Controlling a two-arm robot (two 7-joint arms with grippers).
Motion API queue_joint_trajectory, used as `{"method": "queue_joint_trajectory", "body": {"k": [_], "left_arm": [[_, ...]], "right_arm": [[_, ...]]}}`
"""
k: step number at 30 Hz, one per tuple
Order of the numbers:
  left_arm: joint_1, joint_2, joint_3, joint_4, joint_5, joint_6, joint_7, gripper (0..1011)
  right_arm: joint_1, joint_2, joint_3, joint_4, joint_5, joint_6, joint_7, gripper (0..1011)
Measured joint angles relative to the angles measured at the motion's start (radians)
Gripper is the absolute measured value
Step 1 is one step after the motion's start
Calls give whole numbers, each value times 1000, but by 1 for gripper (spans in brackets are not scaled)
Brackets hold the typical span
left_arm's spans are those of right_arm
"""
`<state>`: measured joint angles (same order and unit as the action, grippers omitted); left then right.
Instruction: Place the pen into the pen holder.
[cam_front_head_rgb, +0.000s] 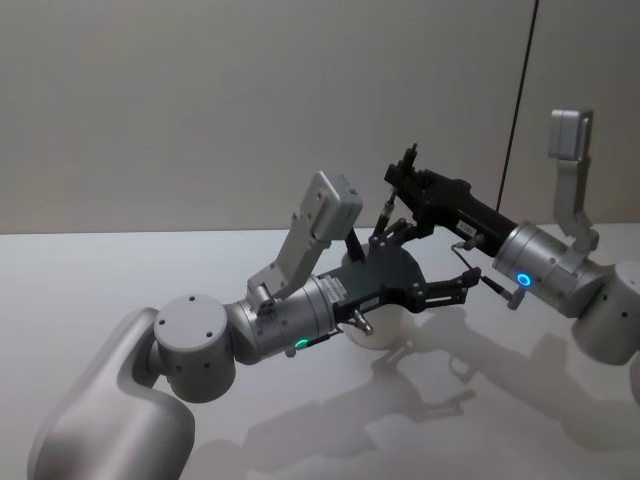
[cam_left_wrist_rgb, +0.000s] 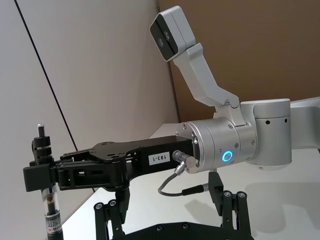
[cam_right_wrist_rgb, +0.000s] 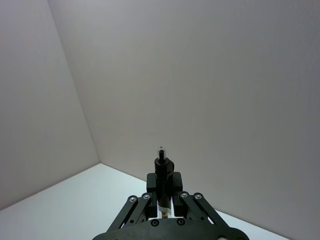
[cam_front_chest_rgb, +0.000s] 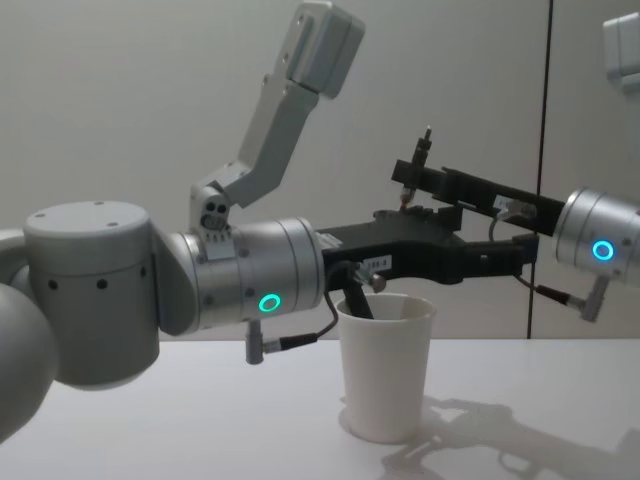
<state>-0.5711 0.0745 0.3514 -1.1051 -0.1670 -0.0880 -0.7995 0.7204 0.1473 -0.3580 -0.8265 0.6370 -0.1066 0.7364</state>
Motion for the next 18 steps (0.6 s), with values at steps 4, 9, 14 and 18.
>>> {"method": "queue_joint_trajectory", "body": {"k": [4, 9, 14, 18], "left_arm": [[0, 0, 0, 0, 0, 0, 0, 1003], [0, 0, 0, 0, 0, 0, 0, 1003], [0, 0, 0, 0, 0, 0, 0, 1003], [0, 0, 0, 0, 0, 0, 0, 1003]], "right_arm": [[2, -1, -1, 3, -4, 2, -1, 154], [2, -1, -1, 3, -6, 5, -2, 156], [1, 1, -2, -2, -6, 9, -2, 156], [-1, 2, -2, -11, -6, 14, -2, 156]]}}
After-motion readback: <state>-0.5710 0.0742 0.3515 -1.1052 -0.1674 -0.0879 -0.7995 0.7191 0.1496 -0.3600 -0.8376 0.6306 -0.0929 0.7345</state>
